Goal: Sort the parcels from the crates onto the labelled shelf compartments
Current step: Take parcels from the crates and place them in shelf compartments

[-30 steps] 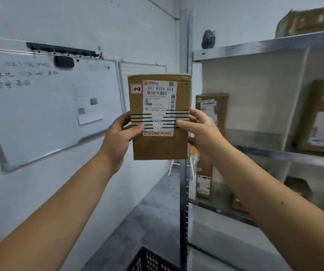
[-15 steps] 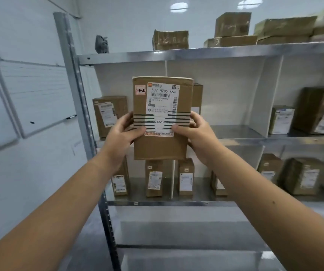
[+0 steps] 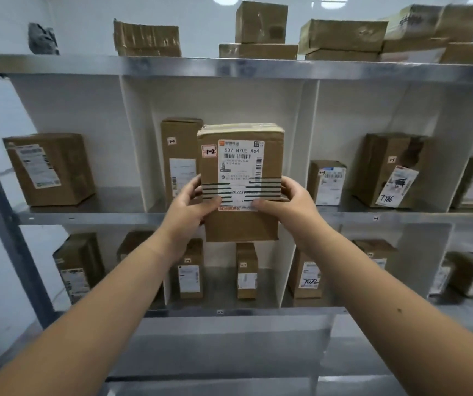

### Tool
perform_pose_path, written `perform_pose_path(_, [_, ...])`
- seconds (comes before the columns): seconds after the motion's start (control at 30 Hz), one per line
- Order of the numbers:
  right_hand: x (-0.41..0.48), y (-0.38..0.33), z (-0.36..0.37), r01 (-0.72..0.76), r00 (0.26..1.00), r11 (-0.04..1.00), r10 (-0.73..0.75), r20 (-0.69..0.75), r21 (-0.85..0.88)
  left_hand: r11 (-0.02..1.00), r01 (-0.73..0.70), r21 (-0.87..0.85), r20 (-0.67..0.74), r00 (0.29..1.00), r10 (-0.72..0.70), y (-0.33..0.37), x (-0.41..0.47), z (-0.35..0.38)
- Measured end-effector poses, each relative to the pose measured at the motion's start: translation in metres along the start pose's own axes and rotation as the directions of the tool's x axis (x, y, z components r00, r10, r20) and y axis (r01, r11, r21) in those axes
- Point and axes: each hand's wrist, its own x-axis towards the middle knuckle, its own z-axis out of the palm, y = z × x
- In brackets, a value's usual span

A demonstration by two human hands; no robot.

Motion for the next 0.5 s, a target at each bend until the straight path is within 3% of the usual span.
perform_pose_path(0.2, [0.038,0.026,-0.036,0.023,0.998,0.994,-0.029,-0.061,-0.107,0.999,0.025,0.040,-0.021,0.999,-0.024,-0.026,0.046,0.050])
perform_pose_path(0.5, [0.098,0.069,-0.051,-0.050,0.984,0.994,0.033,-0.174,-0.093,0.994,0.003,0.109,-0.025,1.000,0.000,-0.066,0.121,0.065])
